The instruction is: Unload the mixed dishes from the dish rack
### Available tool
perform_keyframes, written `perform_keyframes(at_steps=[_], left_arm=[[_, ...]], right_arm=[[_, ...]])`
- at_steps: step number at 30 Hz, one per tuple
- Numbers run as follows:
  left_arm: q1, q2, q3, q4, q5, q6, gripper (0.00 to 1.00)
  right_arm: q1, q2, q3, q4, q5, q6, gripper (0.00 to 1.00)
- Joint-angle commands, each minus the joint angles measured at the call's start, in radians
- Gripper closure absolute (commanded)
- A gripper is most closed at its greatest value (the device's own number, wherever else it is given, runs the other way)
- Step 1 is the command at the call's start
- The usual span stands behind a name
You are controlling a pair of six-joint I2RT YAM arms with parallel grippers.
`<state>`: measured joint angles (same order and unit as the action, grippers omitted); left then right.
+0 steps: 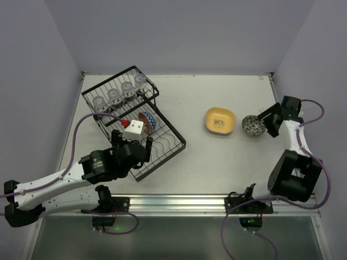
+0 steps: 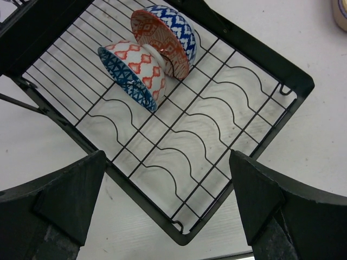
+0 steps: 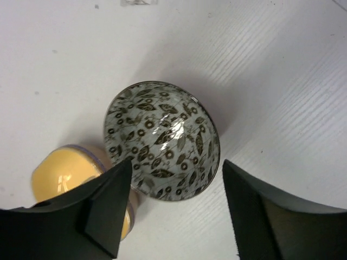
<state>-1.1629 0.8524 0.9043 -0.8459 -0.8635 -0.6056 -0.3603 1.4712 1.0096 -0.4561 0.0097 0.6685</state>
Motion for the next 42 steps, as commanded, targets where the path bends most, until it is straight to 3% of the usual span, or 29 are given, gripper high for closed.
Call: perform_keyframes(at_steps=[1,3,6,7,11,18,23,27,34,39,42], left_arm=[[0.038,0.016,0.011,0.106,0.053,0.0,0.0],[0.043,0.036,0.019,0.123,0.06,-0.037,0.0],[0.068,0.071,0.015,0.182,0.063,-0.124,0.0],[0.081,0.082,0.008,0.217,0.06,-0.149,0.0],[0.19,0.134,-0.042,0.301,0.043,-0.169,0.0],[0.353,0.106,-0.252,0.649,0.147,-0.074,0.01],[0.411,0.088,-0.367,0.838,0.237,-0.014,0.09],[0.449,0.092,-0.447,0.999,0.29,0.02,0.24],[0.534,0.128,-0.512,1.143,0.388,0.043,0.26],[0.558,0.161,-0.554,1.246,0.416,0.056,0.41],[0.584,0.181,-0.562,1.277,0.434,0.058,0.41]], right_arm=[[0.006,-0.209,0.049,-0.048,0.018,-0.01,0.26],[0.074,-0.3,0.081,-0.082,0.048,-0.045,0.01],[0.161,-0.51,0.037,-0.063,-0.044,-0.07,0.01],[0.162,-0.62,-0.036,0.0,-0.207,-0.058,0.01],[0.162,-0.82,-0.201,0.157,-0.555,-0.021,0.01],[0.162,-0.962,-0.301,0.154,-0.775,0.014,0.03],[0.164,-1.026,-0.31,0.137,-0.836,0.045,0.05],[0.164,-1.101,-0.295,0.129,-0.89,0.082,0.05],[0.162,-1.151,-0.256,0.116,-0.916,0.095,0.05],[0.162,-1.151,-0.25,0.123,-0.936,0.102,0.06],[0.162,-1.155,-0.252,0.122,-0.939,0.1,0.05]])
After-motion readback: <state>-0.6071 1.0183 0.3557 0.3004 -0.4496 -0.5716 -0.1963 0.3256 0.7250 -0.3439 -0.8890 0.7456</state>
